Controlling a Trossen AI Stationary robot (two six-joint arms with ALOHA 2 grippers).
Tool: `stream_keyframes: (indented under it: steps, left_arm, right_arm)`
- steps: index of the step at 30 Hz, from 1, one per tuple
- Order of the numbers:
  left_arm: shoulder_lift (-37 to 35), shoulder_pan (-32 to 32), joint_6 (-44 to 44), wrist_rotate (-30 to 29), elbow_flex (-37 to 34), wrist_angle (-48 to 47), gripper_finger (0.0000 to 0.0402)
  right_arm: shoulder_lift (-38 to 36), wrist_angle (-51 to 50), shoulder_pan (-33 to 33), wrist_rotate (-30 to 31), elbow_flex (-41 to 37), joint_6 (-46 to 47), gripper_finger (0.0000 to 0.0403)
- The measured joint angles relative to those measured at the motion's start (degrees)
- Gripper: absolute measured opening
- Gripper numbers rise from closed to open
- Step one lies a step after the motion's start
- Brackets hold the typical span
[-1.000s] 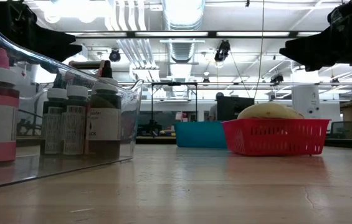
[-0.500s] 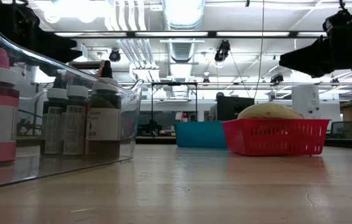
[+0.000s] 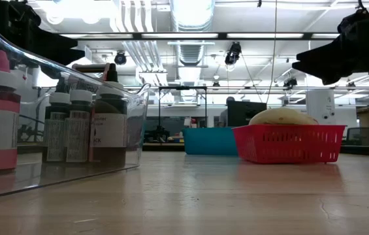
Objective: Pick & Place Food Item
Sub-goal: Return to Home Position
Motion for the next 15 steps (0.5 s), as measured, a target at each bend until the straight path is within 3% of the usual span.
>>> stream_keyframes:
  steps: [7, 15]
  left_arm:
    - [0.00, 0.00, 0.14, 0.19, 0.00, -0.24, 0.0204]
    - [0.00, 0.00, 0.14, 0.19, 0.00, -3.13, 0.0204]
  right_arm:
    - [0.00, -0.26, 0.02, -4.50, 0.00, 0.29, 0.0237]
    - [0.10, -2.59, 0.00, -4.61, -0.01, -0.04, 0.0237]
